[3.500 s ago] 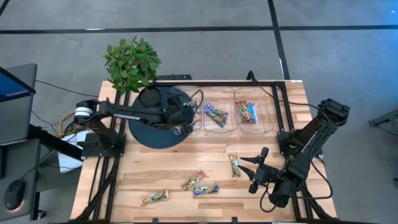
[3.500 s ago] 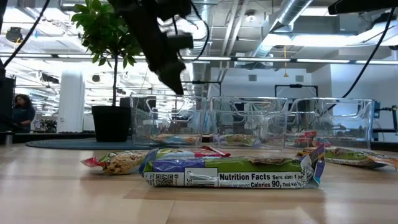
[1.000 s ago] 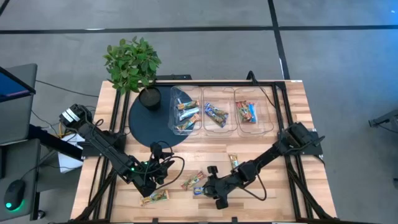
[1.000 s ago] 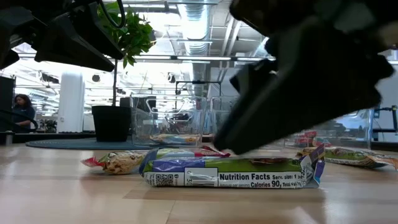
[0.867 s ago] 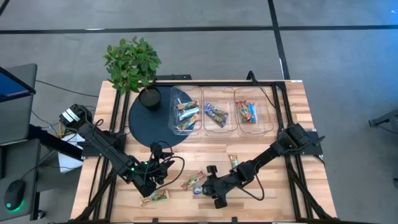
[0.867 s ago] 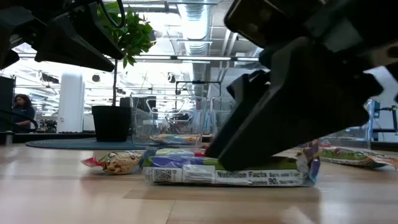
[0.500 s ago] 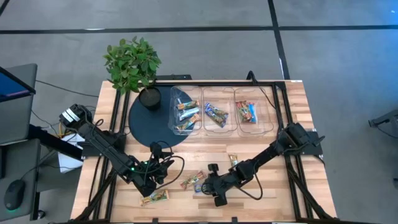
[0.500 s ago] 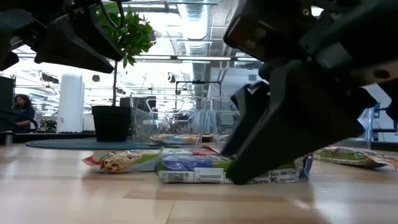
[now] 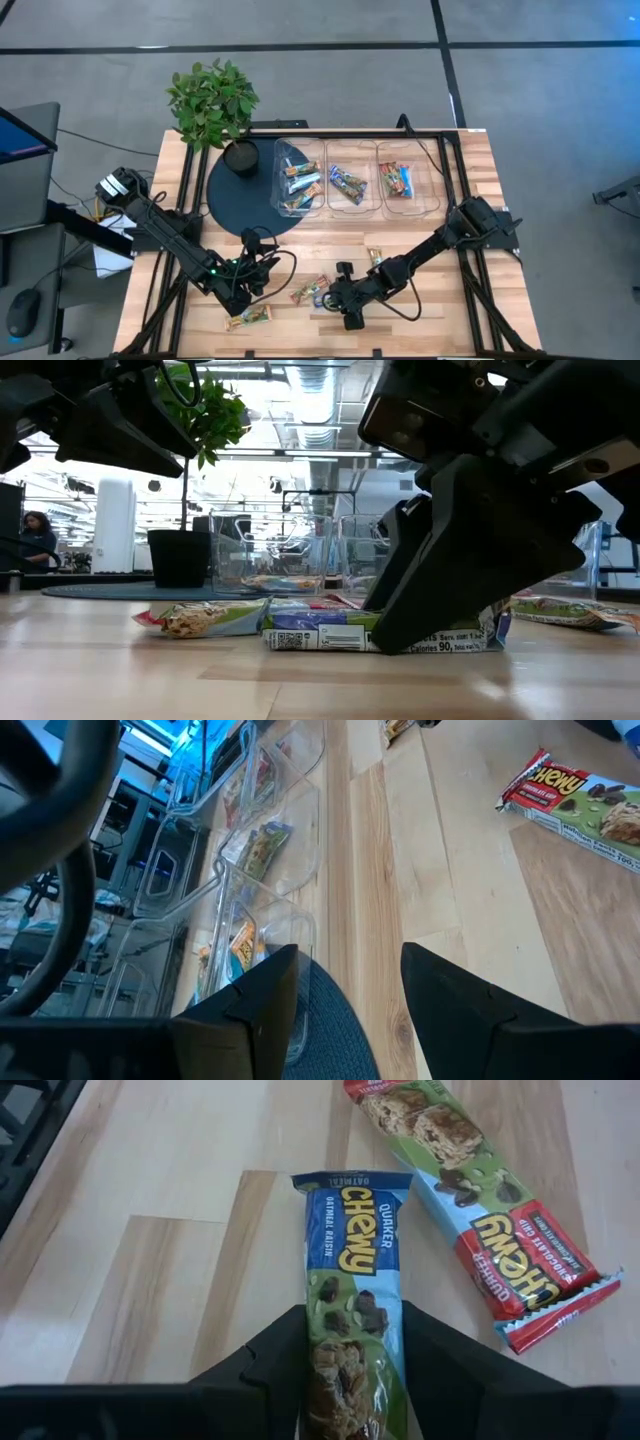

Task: Pick and place Granola Bars by type
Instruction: Put the blue granola bar into the middle transparent bin

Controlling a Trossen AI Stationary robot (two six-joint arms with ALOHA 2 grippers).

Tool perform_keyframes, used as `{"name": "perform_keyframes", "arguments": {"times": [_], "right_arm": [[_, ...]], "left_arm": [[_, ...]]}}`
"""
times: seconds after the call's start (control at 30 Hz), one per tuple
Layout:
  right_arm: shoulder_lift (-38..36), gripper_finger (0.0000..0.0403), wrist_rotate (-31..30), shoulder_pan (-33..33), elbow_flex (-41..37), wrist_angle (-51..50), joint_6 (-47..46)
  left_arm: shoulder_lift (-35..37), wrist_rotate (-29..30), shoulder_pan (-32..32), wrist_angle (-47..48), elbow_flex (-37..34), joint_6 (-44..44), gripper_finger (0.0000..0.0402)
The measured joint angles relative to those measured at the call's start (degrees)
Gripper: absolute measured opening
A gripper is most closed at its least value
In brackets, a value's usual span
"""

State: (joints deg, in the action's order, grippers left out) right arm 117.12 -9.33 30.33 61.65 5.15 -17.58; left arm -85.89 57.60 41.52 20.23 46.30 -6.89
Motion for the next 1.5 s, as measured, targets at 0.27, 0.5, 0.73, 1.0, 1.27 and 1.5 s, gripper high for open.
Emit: {"name": "perform_keyframes", "arguments": {"times": [0.27, 0.5, 0.73, 1.0, 1.27, 1.5], "right_arm": [[0.0, 0.0108, 0.0, 0.0, 0.0, -0.6, 0.2], [0.2, 0.0109, 0.2, 0.3, 1.2, -1.9, 2.8], [0.3, 0.0105, -0.3, 1.1, 2.4, -2.7, 5.9], [0.4, 0.0103, -0.2, 1.1, 4.3, -5.9, 6.0], [0.4, 0.0103, 0.3, 1.8, 6.2, -9.2, 6.1], [-0.8, 0.0102, -3.6, 3.5, 8.6, -15.4, 6.2]], "left_arm": [[0.0, 0.0, 0.0, 0.0, 0.0, 0.0, 0.0174], [0.0, 0.0, 0.0, 0.0, 0.0, 0.0, 0.0174], [0.0, 0.0, 0.0, 0.0, 0.0, 0.0, 0.0174], [0.0, 0.0, 0.0, 0.0, 0.0, 0.0, 0.0174], [0.0, 0.0, 0.0, 0.0, 0.0, -0.3, 0.0174], [0.0, 0.0, 0.0, 0.0, 0.0, -0.4, 0.0174]]}}
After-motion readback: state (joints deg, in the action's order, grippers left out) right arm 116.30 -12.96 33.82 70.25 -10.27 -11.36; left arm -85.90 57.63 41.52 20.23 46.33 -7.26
